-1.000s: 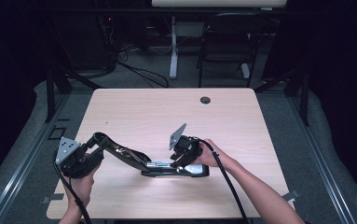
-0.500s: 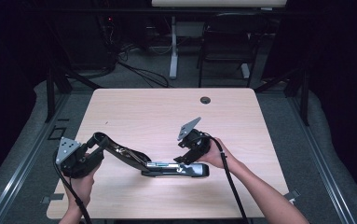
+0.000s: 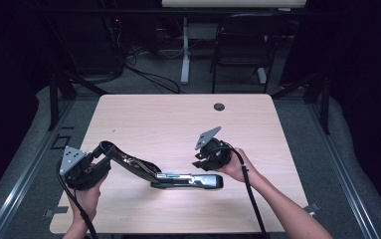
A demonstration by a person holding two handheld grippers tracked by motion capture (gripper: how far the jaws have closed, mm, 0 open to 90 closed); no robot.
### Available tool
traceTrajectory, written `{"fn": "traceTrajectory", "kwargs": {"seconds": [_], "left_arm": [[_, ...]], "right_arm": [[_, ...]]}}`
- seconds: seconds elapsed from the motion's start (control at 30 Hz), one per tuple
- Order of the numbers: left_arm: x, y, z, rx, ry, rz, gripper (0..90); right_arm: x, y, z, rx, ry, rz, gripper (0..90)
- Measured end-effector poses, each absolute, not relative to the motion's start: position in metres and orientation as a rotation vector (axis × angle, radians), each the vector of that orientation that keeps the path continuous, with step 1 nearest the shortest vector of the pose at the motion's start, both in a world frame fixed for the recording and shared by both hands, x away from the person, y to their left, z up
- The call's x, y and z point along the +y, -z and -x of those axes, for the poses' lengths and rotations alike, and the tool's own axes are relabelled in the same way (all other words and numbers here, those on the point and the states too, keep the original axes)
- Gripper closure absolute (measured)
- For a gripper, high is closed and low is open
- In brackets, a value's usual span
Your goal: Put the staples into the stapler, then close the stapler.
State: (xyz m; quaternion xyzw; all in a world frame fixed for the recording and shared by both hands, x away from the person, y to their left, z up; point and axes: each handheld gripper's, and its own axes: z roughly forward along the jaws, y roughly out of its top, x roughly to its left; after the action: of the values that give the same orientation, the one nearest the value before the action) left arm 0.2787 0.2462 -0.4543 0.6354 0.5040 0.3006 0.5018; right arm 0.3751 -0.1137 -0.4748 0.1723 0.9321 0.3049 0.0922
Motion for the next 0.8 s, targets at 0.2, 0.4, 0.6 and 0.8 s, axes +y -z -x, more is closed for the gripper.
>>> {"fn": "traceTrajectory", "kwargs": {"seconds": [0.2,0.4,0.6,0.8], "left_arm": [[0.245,0.454,-0.279,1.216,-0.73,-1.533,59.6],[0.244,0.453,-0.279,1.216,-0.733,-1.533,59.7],[0.241,0.451,-0.279,1.214,-0.749,-1.545,59.8],[0.235,0.447,-0.281,1.212,-0.76,-1.562,60.1]], "right_arm": [[-0.112,0.474,-0.368,2.762,-0.901,-0.515,69.9],[-0.112,0.474,-0.366,2.762,-0.904,-0.527,72.8],[-0.111,0.473,-0.366,2.763,-0.883,-0.512,74.8],[-0.109,0.473,-0.366,2.766,-0.887,-0.519,76.5]]}}
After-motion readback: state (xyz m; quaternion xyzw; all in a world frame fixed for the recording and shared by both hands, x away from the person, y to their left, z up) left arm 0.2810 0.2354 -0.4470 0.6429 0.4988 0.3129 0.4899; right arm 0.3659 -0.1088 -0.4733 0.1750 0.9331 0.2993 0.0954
